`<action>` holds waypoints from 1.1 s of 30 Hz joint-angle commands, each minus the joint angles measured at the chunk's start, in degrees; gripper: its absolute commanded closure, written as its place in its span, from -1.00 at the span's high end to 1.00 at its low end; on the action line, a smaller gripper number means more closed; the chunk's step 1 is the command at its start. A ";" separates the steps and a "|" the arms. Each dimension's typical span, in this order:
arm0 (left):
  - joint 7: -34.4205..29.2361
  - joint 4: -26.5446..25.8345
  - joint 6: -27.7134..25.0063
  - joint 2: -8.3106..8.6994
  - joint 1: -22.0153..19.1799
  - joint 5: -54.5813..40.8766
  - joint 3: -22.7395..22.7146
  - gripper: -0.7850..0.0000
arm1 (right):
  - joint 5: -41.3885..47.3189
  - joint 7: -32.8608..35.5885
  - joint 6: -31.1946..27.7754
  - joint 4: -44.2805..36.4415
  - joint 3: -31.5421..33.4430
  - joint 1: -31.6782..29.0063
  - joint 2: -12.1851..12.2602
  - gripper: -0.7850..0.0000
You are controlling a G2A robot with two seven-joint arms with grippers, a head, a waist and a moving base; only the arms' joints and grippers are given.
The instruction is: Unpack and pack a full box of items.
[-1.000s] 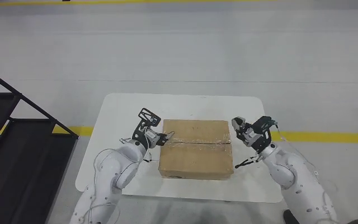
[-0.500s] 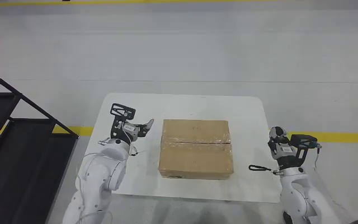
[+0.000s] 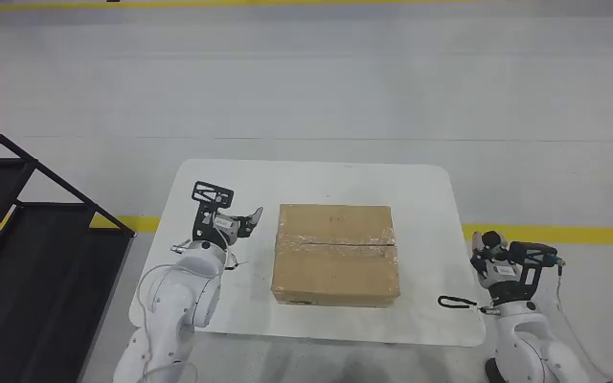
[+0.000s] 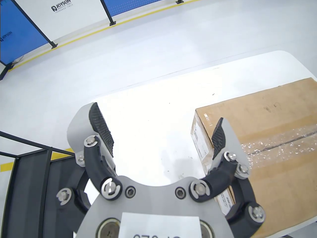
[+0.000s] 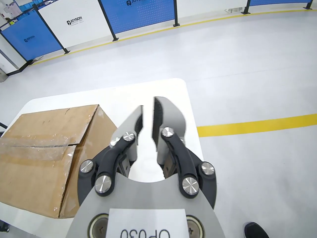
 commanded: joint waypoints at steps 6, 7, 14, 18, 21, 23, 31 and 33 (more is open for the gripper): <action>0.01 0.00 -0.01 0.00 0.00 -0.01 0.00 1.00 | 0.00 -0.05 0.08 -0.04 0.00 -0.03 0.00 0.38; 0.01 0.00 -0.01 0.00 0.00 -0.01 0.00 1.00 | 0.01 -0.05 0.08 -0.04 0.00 -0.03 0.00 0.48; 0.01 0.00 -0.01 0.00 0.00 -0.01 0.00 1.00 | 0.01 -0.05 0.08 -0.04 0.00 -0.03 0.00 0.97; 0.01 0.00 -0.01 0.00 0.00 -0.01 0.00 1.00 | 0.01 -0.05 0.08 -0.04 0.00 -0.03 0.00 1.00; 0.01 0.00 -0.01 0.00 0.00 -0.01 0.00 1.00 | 0.01 -0.05 0.08 -0.04 0.00 -0.03 0.00 1.00; 0.01 0.00 -0.01 0.00 0.00 -0.01 0.00 1.00 | 0.01 -0.05 0.08 -0.04 0.00 -0.03 0.00 1.00; 0.01 0.00 -0.01 0.00 0.00 -0.01 0.00 1.00 | 0.01 -0.05 0.08 -0.04 0.00 -0.03 0.00 1.00; 0.01 0.00 -0.01 0.00 0.00 -0.01 0.00 1.00 | 0.01 -0.05 0.08 -0.04 0.00 -0.03 0.00 1.00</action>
